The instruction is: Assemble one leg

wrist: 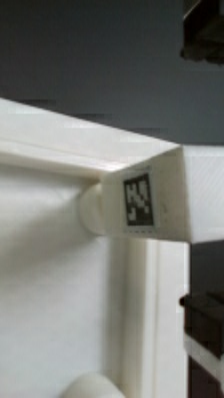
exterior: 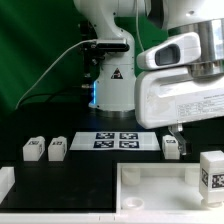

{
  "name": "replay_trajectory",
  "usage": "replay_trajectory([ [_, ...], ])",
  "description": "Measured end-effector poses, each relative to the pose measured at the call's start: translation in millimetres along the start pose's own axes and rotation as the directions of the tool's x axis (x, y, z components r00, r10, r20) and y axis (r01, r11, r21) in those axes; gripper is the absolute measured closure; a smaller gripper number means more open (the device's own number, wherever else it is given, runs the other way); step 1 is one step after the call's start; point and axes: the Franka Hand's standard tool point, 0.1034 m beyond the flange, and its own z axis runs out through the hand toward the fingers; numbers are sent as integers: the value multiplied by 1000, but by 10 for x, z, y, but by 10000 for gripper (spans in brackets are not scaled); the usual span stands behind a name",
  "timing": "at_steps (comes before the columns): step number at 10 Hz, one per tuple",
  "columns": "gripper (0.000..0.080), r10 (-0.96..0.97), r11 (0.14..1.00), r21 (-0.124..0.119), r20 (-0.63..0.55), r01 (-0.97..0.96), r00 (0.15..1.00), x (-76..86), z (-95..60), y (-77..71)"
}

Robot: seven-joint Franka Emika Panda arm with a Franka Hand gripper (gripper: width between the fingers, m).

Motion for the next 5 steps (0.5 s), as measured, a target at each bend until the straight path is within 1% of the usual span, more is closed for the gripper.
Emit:
replay_trajectory([
  [1, 150, 1, 1000, 7, 25, -1, 1000, 95, 35, -3],
  [2, 150, 4, 1000, 9, 25, -4, 1000, 156, 33, 17],
  [3, 150, 4, 1000, 9, 18, -4, 1000, 178, 21, 20],
  [5, 150, -3, 1000, 6, -14, 3, 1000, 219, 88, 62],
])
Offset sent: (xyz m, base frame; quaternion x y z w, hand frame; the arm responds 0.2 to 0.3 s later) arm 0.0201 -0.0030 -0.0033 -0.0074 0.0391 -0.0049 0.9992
